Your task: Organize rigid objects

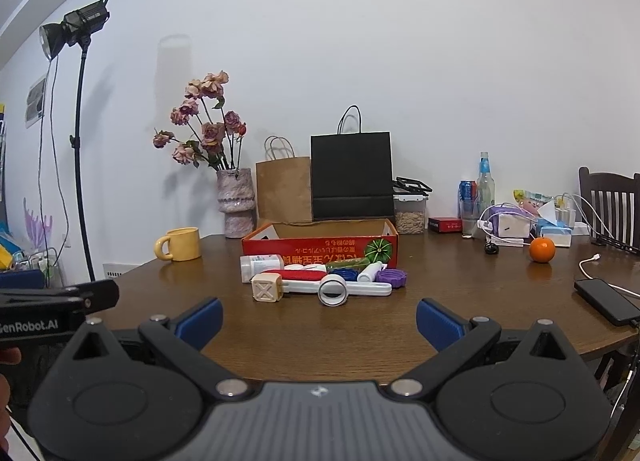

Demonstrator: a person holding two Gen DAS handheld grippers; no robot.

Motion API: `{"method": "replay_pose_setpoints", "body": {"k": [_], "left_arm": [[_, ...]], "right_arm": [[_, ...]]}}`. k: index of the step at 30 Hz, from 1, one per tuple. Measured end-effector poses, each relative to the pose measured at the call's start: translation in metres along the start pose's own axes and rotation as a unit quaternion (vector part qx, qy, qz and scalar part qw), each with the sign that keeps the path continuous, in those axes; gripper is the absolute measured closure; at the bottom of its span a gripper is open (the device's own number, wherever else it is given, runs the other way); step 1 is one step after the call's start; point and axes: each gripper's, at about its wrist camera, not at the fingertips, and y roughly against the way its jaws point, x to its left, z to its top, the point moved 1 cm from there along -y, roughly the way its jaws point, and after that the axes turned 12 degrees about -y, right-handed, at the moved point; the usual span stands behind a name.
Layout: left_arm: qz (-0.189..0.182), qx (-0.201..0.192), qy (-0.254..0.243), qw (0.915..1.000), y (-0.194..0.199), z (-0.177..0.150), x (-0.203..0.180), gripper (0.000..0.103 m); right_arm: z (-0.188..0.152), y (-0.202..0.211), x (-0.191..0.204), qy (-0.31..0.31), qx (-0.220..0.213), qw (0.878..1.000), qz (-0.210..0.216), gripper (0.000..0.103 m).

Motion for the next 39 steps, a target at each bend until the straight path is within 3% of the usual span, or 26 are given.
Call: {"method": "replay_pose_setpoints", "body": {"k": [22, 31, 35, 39], "left_arm": [[0.021, 0.005, -0.009, 0.9997, -0.016, -0.007, -0.002, 0.000], [0.022, 0.031, 0.008, 0.9992, -0.085, -0.012, 0.007, 0.000], [0.027, 0.006, -0.006, 0.9996, -0.109, -0.011, 0.005, 0.000], [-0.002, 0.008, -0.025, 0.9997, -0.141, -0.005, -0.004, 0.000]], "right_arm": [[-0.003, -0.009, -0.010, 0.005, 0.003, 1.000, -0.021, 0.000], [-0.003, -0.069, -0.039, 0.012, 0.024, 0.998, -0.062, 0.000], [0.003, -0.110, -0.054, -0.001, 0.059, 0.997, -0.042, 0.000], [0.010, -0.148, -0.067, -0.022, 0.082, 0.996, -0.006, 0.000]]}}
